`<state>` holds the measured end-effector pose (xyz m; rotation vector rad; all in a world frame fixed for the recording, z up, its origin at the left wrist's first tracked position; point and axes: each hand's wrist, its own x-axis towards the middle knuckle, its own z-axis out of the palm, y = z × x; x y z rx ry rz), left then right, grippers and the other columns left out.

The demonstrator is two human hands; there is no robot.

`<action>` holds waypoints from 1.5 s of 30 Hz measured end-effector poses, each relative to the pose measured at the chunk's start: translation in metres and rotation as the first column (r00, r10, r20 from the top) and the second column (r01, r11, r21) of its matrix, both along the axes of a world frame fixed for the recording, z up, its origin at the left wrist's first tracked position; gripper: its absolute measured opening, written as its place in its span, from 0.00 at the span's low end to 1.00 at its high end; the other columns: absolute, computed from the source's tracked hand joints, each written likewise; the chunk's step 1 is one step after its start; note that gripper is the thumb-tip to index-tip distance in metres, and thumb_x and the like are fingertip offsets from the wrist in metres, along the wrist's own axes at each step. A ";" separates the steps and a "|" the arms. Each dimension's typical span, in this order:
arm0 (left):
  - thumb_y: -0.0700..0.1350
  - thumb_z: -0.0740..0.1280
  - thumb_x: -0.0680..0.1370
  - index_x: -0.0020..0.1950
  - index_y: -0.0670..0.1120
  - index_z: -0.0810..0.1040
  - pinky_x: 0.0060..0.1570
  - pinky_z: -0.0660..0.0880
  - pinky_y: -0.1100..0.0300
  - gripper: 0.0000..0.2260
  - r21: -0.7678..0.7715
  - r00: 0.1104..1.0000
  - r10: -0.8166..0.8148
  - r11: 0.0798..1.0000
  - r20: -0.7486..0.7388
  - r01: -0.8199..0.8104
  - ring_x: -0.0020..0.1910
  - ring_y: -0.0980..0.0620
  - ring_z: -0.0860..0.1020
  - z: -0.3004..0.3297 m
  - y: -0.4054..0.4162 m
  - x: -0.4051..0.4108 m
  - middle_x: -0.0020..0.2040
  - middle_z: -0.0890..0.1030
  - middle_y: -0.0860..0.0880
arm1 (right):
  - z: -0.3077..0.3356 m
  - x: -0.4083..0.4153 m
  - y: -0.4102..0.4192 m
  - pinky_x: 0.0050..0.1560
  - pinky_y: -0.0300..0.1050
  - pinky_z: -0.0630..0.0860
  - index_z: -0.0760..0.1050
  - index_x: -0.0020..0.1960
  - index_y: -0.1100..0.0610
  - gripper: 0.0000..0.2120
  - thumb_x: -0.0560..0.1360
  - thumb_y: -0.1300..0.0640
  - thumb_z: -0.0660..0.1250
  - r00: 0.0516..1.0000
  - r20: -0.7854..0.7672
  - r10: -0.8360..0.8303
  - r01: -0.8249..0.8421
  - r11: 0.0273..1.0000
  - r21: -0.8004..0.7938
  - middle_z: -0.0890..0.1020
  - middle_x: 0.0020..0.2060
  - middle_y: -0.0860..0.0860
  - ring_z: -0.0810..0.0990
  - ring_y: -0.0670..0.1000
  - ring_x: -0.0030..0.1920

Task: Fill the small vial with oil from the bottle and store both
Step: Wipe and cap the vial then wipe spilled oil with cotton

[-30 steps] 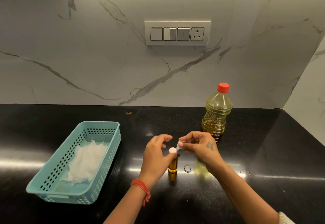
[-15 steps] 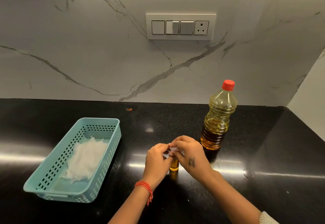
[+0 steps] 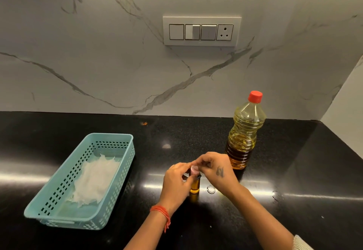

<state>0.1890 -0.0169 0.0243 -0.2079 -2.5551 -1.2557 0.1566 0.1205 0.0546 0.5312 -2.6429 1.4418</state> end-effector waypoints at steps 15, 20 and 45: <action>0.48 0.69 0.73 0.53 0.51 0.81 0.48 0.75 0.65 0.09 0.007 1.000 0.022 1.000 0.008 -0.022 0.47 0.59 0.77 0.001 0.000 0.003 0.45 0.79 0.58 | -0.020 0.012 0.012 0.42 0.37 0.77 0.82 0.44 0.57 0.05 0.69 0.64 0.71 0.972 0.229 0.050 0.067 0.877 -0.475 0.85 0.39 0.52 0.83 0.48 0.43; 0.47 0.69 0.74 0.54 0.53 0.80 0.47 0.75 0.66 0.09 -0.011 1.000 -0.009 1.000 0.003 0.009 0.46 0.60 0.77 0.002 -0.001 0.005 0.44 0.78 0.59 | -0.016 0.016 0.007 0.41 0.36 0.77 0.83 0.43 0.56 0.06 0.69 0.65 0.71 0.981 0.190 0.035 0.071 0.849 -0.523 0.85 0.39 0.53 0.84 0.48 0.42; 0.43 0.69 0.73 0.49 0.55 0.76 0.50 0.77 0.62 0.09 -0.031 1.000 -0.025 0.999 0.002 0.025 0.48 0.62 0.78 -0.005 -0.001 0.005 0.45 0.81 0.58 | -0.031 0.007 0.015 0.44 0.36 0.78 0.76 0.59 0.45 0.20 0.72 0.64 0.68 0.992 0.109 0.055 -0.032 0.978 -0.205 0.83 0.39 0.46 0.81 0.44 0.41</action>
